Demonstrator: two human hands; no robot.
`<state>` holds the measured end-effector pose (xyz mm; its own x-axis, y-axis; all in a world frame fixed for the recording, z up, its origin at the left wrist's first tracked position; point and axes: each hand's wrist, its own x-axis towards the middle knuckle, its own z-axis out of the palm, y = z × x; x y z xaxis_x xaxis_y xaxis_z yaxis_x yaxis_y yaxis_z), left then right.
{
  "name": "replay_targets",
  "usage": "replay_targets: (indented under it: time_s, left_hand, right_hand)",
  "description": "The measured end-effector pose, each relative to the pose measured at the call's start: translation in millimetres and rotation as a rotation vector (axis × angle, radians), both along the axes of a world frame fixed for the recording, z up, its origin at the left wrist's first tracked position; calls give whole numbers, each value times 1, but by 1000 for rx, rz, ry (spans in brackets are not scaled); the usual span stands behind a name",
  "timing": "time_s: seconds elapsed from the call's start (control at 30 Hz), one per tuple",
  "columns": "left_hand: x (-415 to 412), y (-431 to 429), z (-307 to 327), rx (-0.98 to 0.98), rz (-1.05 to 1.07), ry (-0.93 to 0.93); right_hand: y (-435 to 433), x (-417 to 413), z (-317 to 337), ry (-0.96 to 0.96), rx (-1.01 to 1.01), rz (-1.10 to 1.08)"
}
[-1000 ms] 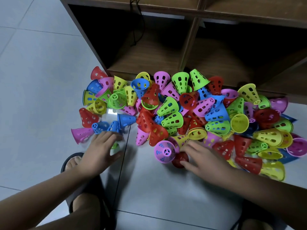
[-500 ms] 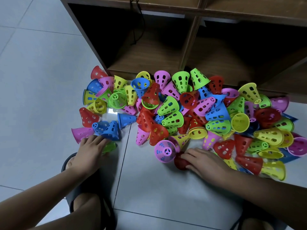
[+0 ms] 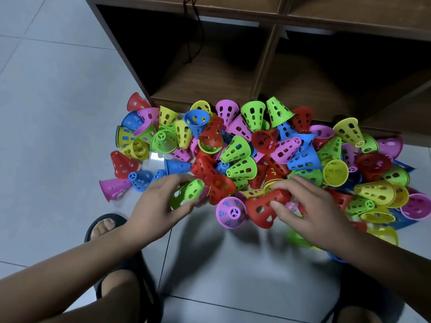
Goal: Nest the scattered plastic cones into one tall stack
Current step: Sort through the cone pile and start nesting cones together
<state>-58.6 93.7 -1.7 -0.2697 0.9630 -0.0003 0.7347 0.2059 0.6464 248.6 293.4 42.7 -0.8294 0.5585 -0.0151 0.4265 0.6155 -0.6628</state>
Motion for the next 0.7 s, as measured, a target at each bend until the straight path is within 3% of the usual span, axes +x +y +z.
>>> replay_targets:
  time_s: [0.3,0.43,0.7]
  left_hand:
    - [37,38,68,251,12,-246]
    - [48,39,67,302,-110,-209]
    - [60,43,30,166,-460,-45]
  right_hand:
    - [-19,-39,13,68,80,166]
    - [-24,-38,-3,-27,-90,162]
    - [-22,-12,-57,-241,-299,26]
